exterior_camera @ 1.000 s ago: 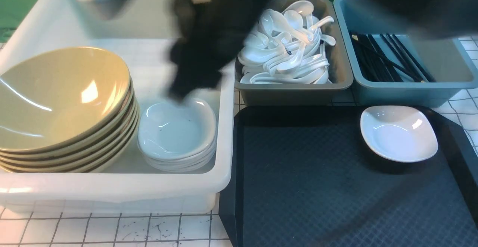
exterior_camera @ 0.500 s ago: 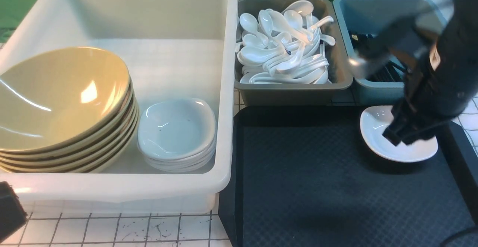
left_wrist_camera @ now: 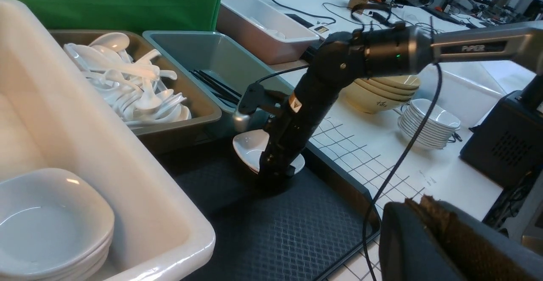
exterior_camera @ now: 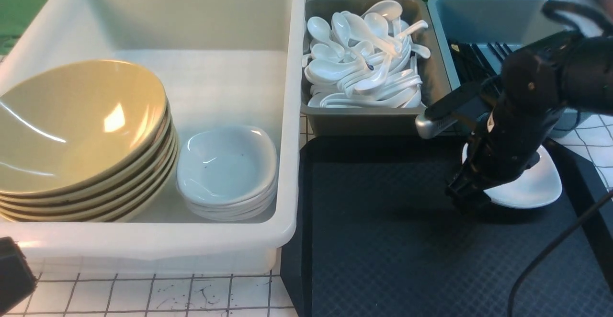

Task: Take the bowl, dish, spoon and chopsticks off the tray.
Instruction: Use the right arm to grab the plate

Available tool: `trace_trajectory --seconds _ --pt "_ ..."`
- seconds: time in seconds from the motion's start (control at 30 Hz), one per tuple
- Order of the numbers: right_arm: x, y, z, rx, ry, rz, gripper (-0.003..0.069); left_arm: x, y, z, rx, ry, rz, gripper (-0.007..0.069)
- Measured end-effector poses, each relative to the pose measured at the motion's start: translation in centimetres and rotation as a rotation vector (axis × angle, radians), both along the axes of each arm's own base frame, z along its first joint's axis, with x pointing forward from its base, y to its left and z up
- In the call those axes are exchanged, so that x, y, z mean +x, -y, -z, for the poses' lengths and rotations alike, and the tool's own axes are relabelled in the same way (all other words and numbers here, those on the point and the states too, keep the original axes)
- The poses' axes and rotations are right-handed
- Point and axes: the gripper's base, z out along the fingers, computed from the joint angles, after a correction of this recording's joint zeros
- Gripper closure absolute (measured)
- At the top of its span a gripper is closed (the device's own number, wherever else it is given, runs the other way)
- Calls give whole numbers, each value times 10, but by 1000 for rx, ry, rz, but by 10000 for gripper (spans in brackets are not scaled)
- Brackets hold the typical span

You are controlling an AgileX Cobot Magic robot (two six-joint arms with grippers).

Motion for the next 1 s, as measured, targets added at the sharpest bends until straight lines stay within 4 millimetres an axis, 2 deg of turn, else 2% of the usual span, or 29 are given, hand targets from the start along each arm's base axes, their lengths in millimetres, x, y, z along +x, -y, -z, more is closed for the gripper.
trace_trajectory --seconds 0.17,0.33,0.4,0.43,0.53,0.6,0.7,0.83,0.9,1.0 --pt "7 2 15 -53 8 -27 108 0 0 0 3 -4 1 625" --pt "9 2 21 -69 5 -38 182 0 0 1 3 -4 2 625" --pt "10 2 21 -71 5 -38 256 0 0 1 3 -4 2 625" --pt "10 2 21 -70 6 -38 263 0 0 1 3 -4 2 625" --pt "11 3 22 -83 2 -42 404 0 0 1 4 -5 2 625" --pt "10 5 19 -115 -3 -57 456 0 0 1 4 -5 2 625" --pt "4 6 10 -139 -21 -64 500 0 0 1 11 -1 -3 625" --pt "-15 1 -12 -139 -82 -46 576 2 -2 2 37 13 -22 625" --pt "-32 -9 -31 -107 -106 -35 604 2 -3 2 55 19 -34 625" --pt "-55 -23 -57 -64 -85 -34 606 4 -5 5 82 10 -56 625"
